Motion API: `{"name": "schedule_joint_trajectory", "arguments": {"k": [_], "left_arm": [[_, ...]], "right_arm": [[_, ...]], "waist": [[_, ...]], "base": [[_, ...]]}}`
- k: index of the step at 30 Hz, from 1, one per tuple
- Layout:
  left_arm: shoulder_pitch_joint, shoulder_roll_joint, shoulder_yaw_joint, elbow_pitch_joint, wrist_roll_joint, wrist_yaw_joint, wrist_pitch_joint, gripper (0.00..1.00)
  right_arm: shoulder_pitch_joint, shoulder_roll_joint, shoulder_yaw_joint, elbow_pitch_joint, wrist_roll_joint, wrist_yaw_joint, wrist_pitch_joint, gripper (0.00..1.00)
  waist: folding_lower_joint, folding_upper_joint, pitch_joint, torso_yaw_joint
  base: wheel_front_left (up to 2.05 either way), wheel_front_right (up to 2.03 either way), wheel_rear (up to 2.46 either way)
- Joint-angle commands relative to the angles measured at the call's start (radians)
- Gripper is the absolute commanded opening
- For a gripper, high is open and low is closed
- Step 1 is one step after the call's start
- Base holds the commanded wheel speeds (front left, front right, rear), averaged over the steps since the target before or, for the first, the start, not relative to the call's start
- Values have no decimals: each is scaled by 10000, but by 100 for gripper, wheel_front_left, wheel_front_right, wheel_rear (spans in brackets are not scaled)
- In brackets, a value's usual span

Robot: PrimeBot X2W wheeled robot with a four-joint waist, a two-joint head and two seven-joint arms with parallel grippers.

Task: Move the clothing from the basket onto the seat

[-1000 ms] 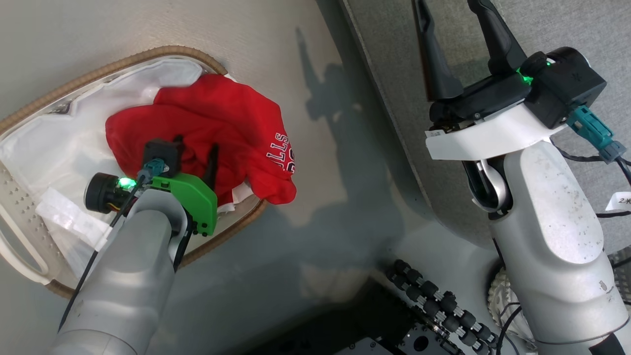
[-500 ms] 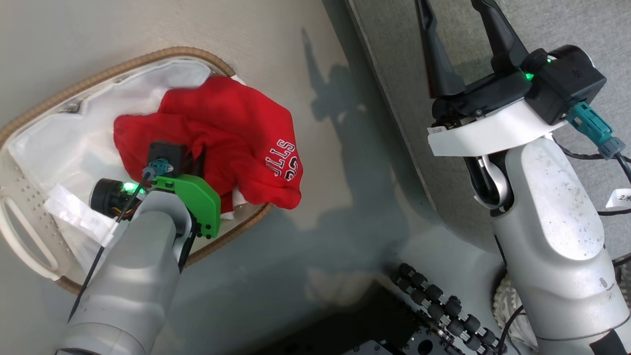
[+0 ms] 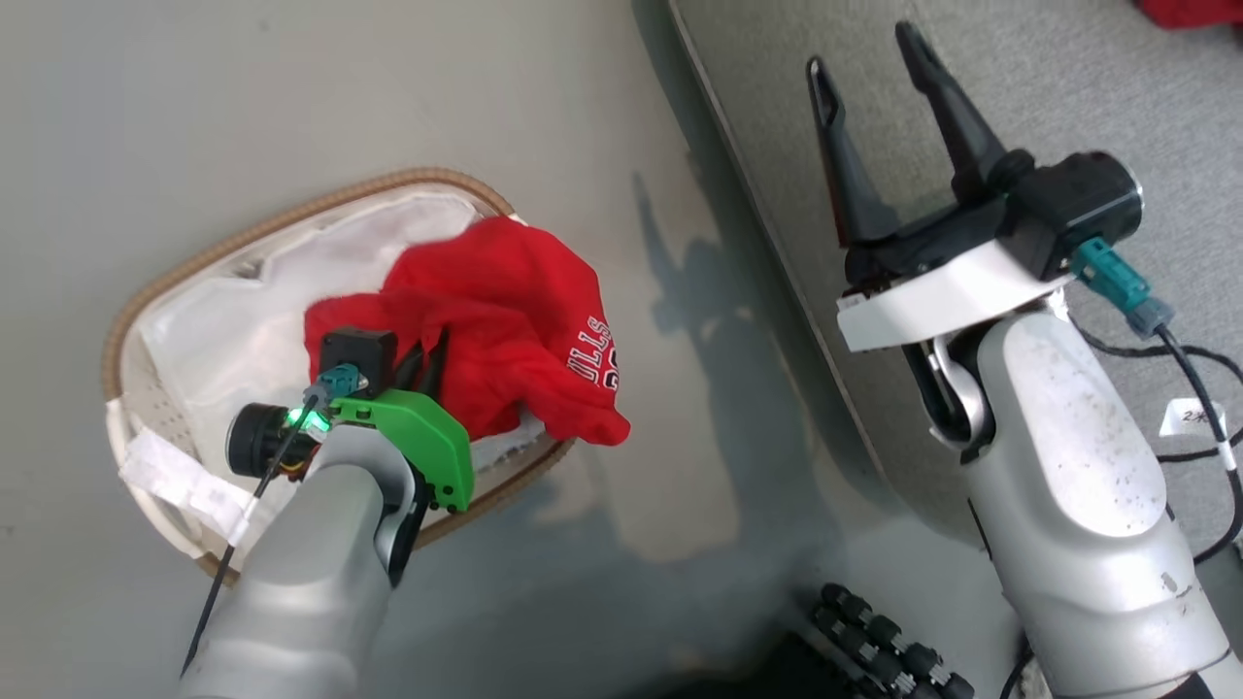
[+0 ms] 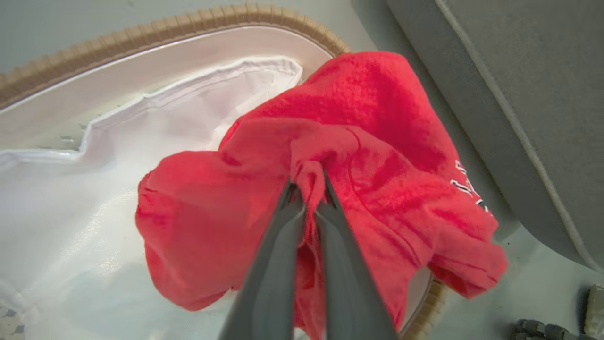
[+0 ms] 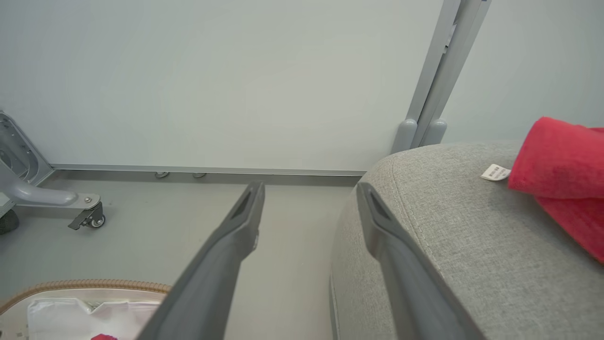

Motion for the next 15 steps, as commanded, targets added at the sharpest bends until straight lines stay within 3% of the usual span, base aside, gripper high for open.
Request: {"name": "schedule_joint_trajectory", "arguments": {"k": [1,15], "left_arm": [[320,-37,121,-214,84,-28,-5,0],[2353,-294,1444,-2781,676,-28,-6,0]], "right_arm": [[272,-39,-32,115,-103,-14,-1,100],[1565,-39,-325,850,-571,-14,-1,100]], "waist": [[-1,0,-1003,495],[-1,0,-3626,1398]], "base": [[0,0,0],[0,0,0]]}}
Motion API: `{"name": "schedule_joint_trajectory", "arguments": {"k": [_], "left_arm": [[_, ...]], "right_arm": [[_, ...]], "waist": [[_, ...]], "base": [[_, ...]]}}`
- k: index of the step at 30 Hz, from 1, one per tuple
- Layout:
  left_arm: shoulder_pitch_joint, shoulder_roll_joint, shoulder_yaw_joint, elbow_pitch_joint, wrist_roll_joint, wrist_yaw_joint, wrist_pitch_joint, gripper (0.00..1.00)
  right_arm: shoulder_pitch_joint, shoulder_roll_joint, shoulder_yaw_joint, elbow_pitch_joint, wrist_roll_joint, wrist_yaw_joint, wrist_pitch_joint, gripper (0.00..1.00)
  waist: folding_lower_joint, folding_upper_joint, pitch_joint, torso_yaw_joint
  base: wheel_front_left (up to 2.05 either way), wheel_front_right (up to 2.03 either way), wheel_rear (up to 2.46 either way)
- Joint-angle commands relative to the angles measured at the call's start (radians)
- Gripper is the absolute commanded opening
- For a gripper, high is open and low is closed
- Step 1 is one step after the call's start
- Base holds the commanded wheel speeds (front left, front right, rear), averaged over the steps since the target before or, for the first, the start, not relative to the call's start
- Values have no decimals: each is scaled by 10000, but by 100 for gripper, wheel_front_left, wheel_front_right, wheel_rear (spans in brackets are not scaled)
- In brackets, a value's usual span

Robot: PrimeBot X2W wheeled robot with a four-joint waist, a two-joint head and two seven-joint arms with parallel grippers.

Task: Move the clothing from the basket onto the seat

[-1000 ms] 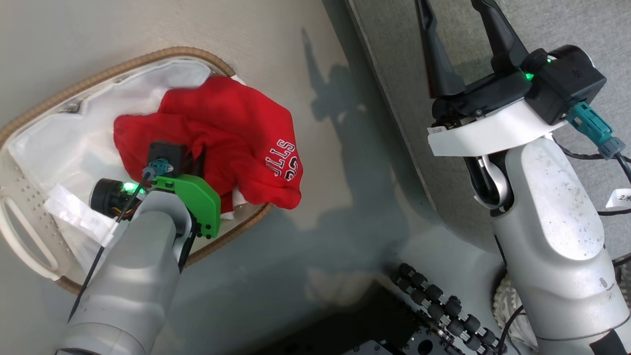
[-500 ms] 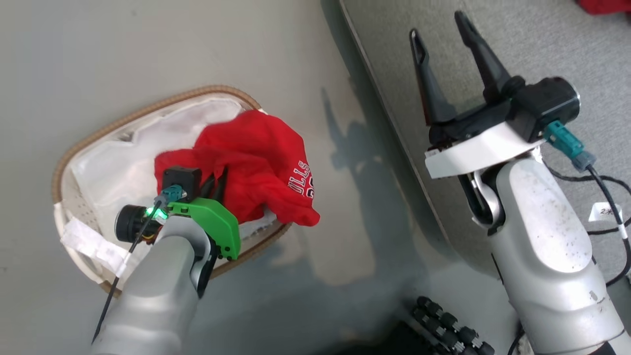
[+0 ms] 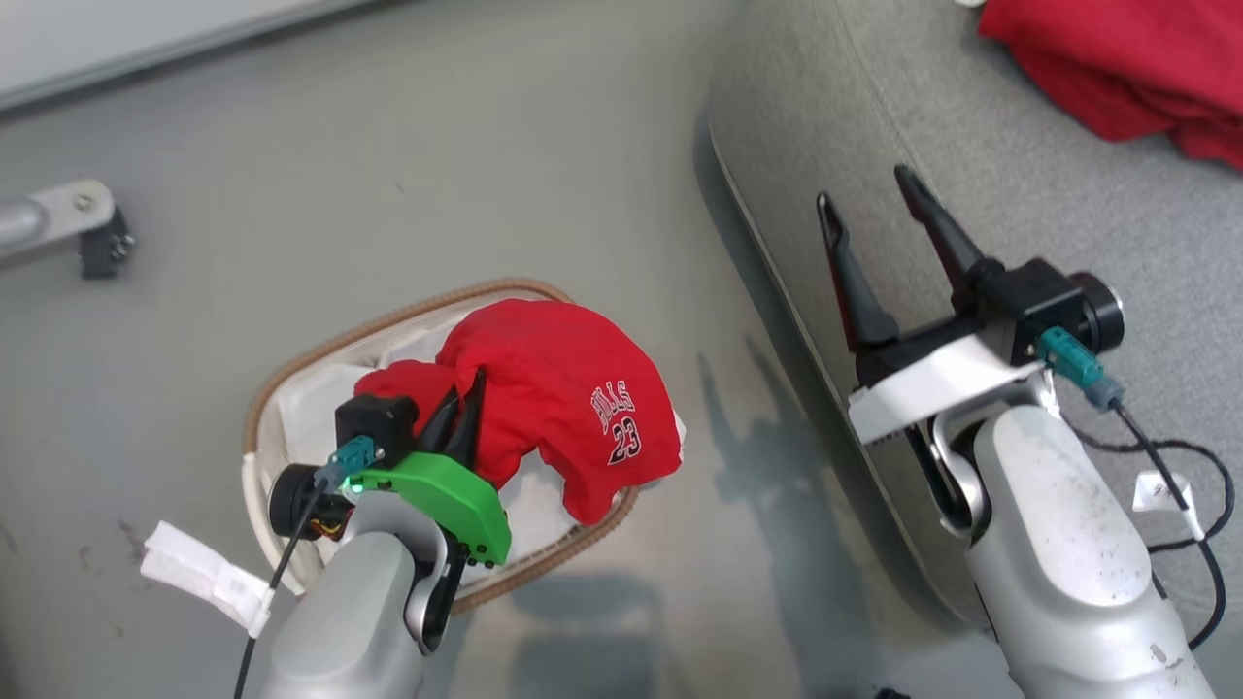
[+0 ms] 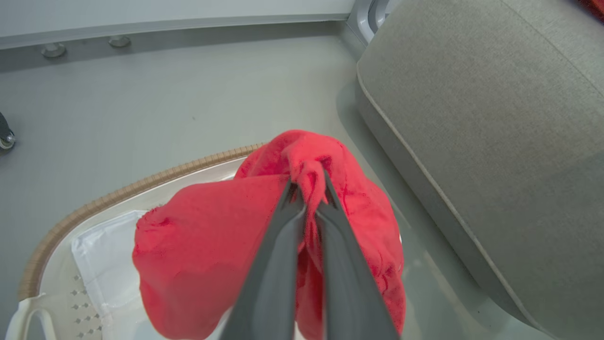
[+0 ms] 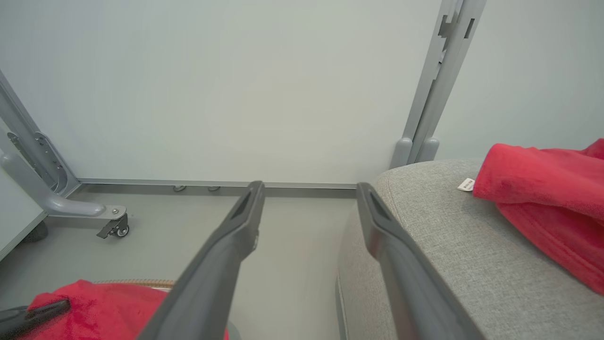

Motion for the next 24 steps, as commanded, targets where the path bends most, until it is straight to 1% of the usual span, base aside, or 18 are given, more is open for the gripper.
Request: {"name": "schedule_joint_trajectory", "arguments": {"k": [1,14,19,24], "left_arm": [[302,-48,125,-247,136,-27,-8,0],[1337,-151,1186,-2713,594,-27,-10,0],[1639,-153,1247,-3710,382,-27,-9,0],[1811,-155,1312,-4408,291,32,-9,0]], "right_arm": [[285,-46,-47,85,-110,-14,-1,100],[1673,-49,-51,567,-86,-14,-1,100],[2225,-43,-1,642,53,-14,-1,100],[2648,-44,240,828,98,-14,-1,100]], "waist": [[1,0,-1179,662],[1,0,-3002,1160],[1,0,-3524,1350],[1,0,-3933,1461]], "base": [[0,0,0],[0,0,0],[0,0,0],[0,0,0]]}}
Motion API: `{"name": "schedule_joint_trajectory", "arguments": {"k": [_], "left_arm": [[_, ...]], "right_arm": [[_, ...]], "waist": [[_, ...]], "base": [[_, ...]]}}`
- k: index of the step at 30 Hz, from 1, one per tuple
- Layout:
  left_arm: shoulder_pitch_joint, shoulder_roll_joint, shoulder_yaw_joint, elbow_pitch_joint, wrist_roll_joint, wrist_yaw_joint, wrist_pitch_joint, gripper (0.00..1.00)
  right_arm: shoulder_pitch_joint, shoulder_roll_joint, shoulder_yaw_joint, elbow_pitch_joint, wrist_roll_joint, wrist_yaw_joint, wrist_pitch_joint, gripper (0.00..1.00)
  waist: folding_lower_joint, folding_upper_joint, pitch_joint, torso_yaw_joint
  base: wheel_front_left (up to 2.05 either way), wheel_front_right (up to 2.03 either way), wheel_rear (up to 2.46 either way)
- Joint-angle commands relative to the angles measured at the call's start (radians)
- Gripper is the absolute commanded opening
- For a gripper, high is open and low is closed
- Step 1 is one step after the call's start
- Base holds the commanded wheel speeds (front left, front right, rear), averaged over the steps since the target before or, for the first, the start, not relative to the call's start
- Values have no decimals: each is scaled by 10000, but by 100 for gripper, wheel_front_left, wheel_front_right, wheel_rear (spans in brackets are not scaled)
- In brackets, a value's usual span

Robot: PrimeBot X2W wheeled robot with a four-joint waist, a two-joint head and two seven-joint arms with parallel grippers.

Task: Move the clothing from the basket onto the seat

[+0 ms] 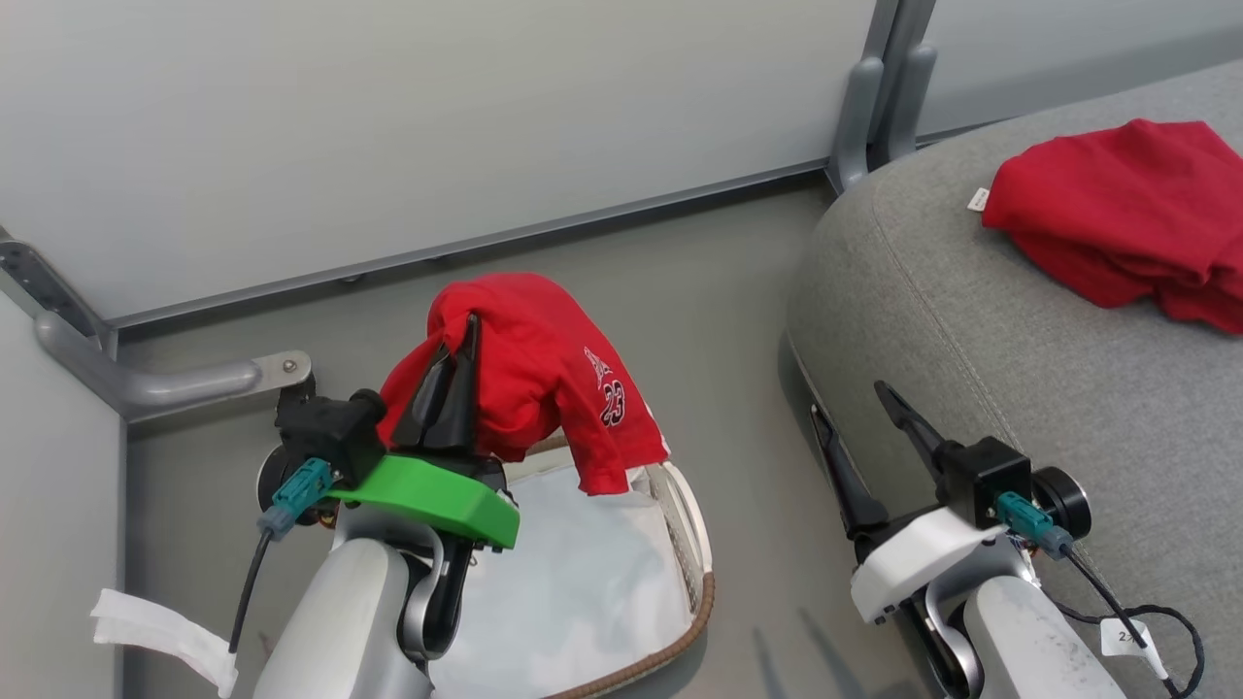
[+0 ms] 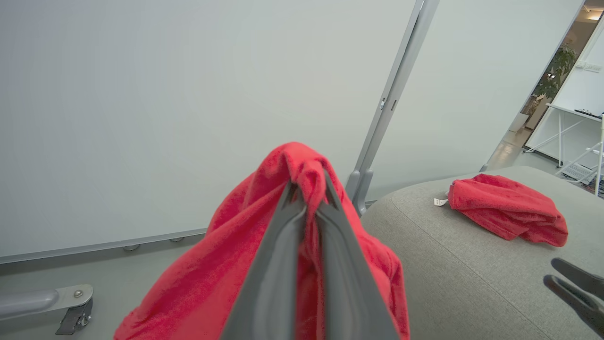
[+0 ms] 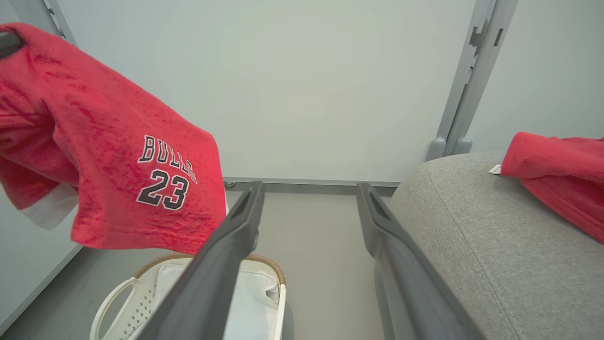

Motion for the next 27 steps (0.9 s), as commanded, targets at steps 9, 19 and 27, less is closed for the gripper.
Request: {"name": "schedule_joint_trajectory", "arguments": {"k": [9,19,27], "left_arm": [[244,9,-171,-1017,-147,220,-11,0],[91,8,-596,-1250,-273,297,-11,0],[-237,11,-1161,-1236,-402,259,-11,0]], "right_arm": [[499,-32,1088,239,152,-14,-1,100],[-732,-49,3212,17,1222,-14,-1,100],[-2245,-43,4588,707,1630,-14,-1,100]], "waist": [[1,0,-697,497],[1,0,-538,822],[1,0,-317,1342]], "base": [[0,0,0],[0,0,0],[0,0,0]]}}
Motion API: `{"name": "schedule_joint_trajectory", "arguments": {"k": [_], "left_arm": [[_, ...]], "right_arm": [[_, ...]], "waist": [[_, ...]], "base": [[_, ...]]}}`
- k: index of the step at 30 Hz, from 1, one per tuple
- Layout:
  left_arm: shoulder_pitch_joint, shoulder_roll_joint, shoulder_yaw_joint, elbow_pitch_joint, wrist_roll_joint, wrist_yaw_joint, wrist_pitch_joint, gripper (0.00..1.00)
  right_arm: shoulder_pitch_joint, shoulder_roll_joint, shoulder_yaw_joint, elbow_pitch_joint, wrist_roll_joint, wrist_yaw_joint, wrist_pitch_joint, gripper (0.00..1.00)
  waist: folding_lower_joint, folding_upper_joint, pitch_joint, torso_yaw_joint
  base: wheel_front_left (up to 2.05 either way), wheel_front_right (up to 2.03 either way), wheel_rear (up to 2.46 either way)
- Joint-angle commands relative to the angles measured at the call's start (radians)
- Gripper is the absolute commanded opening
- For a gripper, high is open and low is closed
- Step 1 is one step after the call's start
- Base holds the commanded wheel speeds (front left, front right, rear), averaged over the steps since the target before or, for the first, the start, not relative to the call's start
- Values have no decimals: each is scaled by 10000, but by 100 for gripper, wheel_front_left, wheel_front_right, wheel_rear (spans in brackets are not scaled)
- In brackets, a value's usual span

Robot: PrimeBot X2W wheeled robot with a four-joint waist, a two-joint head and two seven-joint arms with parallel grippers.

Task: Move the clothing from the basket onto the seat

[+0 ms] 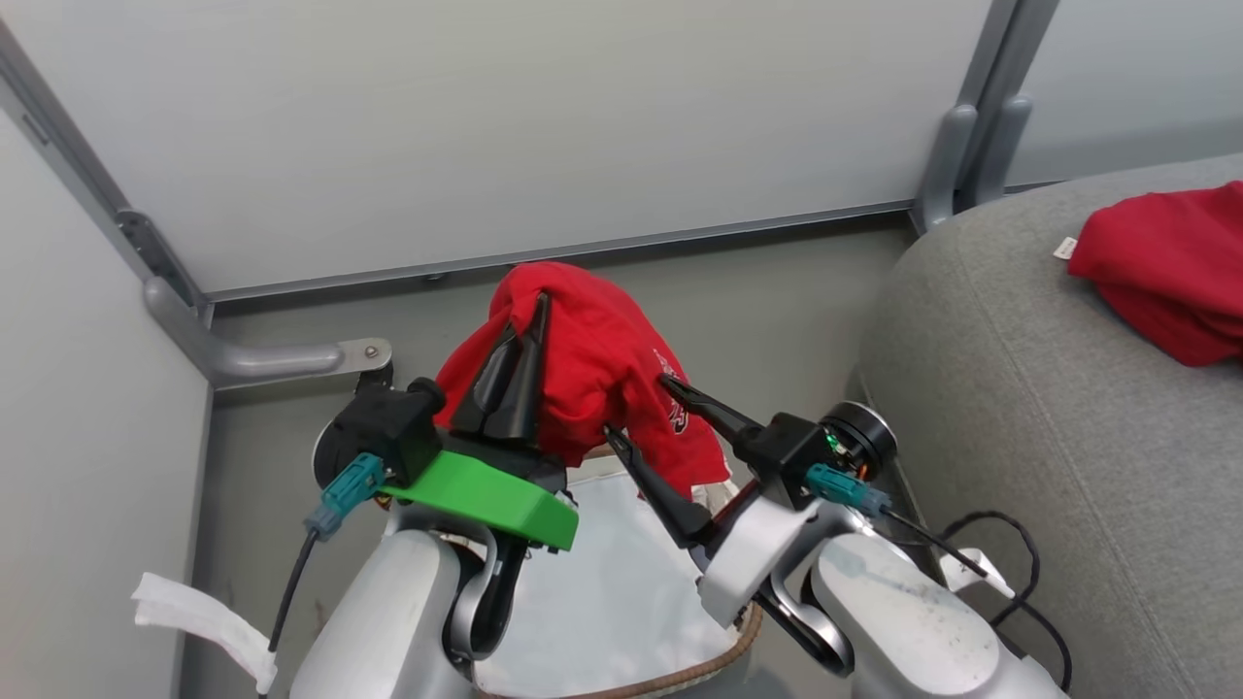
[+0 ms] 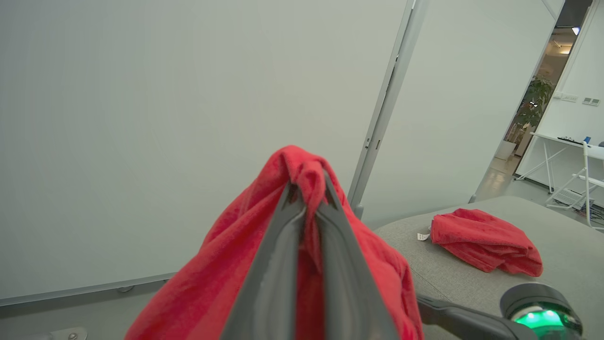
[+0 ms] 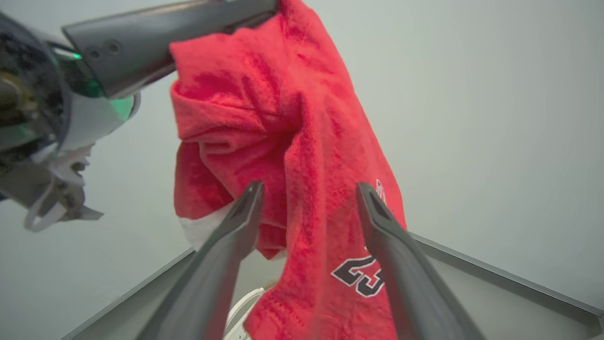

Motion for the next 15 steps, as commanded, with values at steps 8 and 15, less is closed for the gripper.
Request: {"name": "schedule_joint_trajectory", "arguments": {"k": [8,15], "left_arm": [[-339,18,-519,-25,-251,46,-9,0],[-405,17,-926,-97,-389,82,-11,0]], "right_arm": [[-645,-37,413,1326,-65,-14,-1,100],[-730,-39,457,1714,4,-14,-1,38]], "waist": [[1,0,179,665],[1,0,300,844]], "base": [[0,0,0],[0,0,0]]}}
